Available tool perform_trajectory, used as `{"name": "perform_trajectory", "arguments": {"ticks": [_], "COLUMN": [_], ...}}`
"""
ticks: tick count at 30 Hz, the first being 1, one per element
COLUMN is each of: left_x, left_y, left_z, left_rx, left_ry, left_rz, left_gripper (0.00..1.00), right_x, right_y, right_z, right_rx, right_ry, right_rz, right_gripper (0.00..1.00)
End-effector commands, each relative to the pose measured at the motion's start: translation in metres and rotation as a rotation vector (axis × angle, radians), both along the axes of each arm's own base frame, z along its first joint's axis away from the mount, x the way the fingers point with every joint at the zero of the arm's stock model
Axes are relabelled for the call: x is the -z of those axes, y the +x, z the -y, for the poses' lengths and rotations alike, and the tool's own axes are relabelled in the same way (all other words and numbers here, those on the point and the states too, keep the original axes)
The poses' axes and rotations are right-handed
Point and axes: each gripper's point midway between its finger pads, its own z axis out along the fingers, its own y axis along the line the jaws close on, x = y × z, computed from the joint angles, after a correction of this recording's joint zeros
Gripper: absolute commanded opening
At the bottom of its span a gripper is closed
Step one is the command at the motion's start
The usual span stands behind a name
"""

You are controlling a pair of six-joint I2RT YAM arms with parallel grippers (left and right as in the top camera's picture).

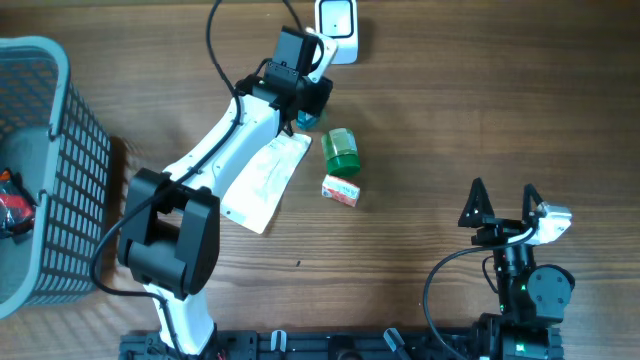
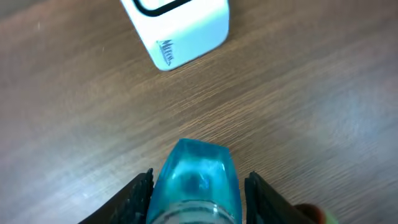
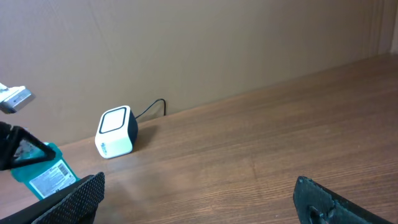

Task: Scan the item barcode
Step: 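Lift the blue Listerine bottle out and carry it toward the scanner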

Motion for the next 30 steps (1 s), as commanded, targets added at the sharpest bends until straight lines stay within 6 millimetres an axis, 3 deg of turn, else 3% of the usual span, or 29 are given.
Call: {"name": "perform_trajectory", "arguments": {"ticks": [1,4,10,15,19,22,26,30], "left_x": [-0.005,-0.005,-0.008,-0.021,-0.058,-0.1,-0.15,-0.178], "left_y": [0.009,0.01,0.013,0.005,-0.008,-0.019,-0.037,-0.053], "left_z": [-0.013,-0.016,-0.019,-0.022,-0.028,-0.035,-0.072,-0.099], "left_rx": [-0.334,-0.375,-0.379,-0.378,-0.376,-0.377,-0.482,-0.558], "left_ry": [-0.178,-0.189,-0.175,-0.172,-0.193,-0.226,-0.172,-0.124], "left_rz": [-0.051,-0.05,-0.027,-0.031,-0.001,0.061,0.184,0.255], "left_gripper": [0.44,0.47,1.0,1.0,1.0,1.0,1.0,1.0], "right_x": [-0.001,-0.001,-0.001,-0.001,-0.001,-0.001,-0.001,-0.001], "right_y": [0.0,0.0,0.0,0.0,0.0,0.0,0.0,0.0], "right_z": [0.002,0.002,0.002,0.002,0.002,0.002,0.002,0.002], "right_rx": [0.008,0.008,0.008,0.008,0.008,0.008,0.008,0.008], "right_ry": [0.003,0.003,0.004,0.003,0.003,0.003,0.003,0.003], "right_rz": [0.006,0.006,0.005,0.006,0.006,0.006,0.006,0.006], "right_gripper": [1.0,1.0,1.0,1.0,1.0,1.0,1.0,1.0]}}
